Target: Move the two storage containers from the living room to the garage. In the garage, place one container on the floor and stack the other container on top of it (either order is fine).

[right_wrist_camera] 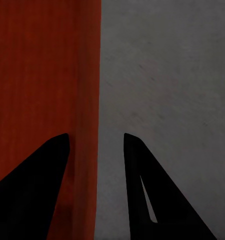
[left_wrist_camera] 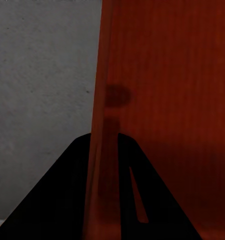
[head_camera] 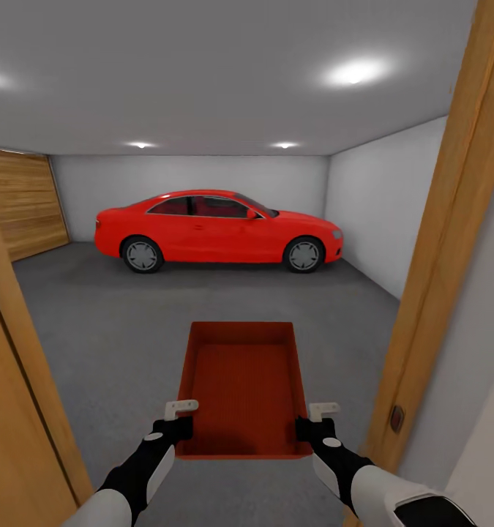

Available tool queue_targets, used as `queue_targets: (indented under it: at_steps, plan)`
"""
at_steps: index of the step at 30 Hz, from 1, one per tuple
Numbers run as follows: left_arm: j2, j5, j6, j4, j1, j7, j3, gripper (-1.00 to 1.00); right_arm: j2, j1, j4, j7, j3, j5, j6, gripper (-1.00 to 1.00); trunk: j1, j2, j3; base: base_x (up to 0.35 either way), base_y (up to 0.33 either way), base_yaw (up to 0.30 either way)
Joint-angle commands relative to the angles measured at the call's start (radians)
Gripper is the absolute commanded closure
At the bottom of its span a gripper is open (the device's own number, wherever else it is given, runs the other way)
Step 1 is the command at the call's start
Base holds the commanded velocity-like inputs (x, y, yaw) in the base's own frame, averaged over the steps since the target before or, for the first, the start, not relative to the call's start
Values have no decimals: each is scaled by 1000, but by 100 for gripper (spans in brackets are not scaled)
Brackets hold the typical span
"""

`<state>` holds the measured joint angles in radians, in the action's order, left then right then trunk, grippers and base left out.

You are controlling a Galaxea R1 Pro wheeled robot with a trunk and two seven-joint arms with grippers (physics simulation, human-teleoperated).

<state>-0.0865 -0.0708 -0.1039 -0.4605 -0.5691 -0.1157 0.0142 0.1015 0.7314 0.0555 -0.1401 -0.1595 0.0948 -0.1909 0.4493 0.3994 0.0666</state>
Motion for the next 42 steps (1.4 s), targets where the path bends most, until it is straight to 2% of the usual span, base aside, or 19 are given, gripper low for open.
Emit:
queue_targets:
  at_steps: [1,27,42]
  plan:
    - [-1,-34,-6,-2,0,-7,-19,100,6,0,3,0,28,2,-4,100,1,1,0,192,183,0]
    - [-2,-34,-6,-4,0,-7,-19,100,4,0,2,0,28,2,-4,100,1,1,0,27,24,34]
    - [-2,-32,-7,5,0,-7,-22,100,5,0,2,-1,28,2,-8,100,1,1,0,303,0,0]
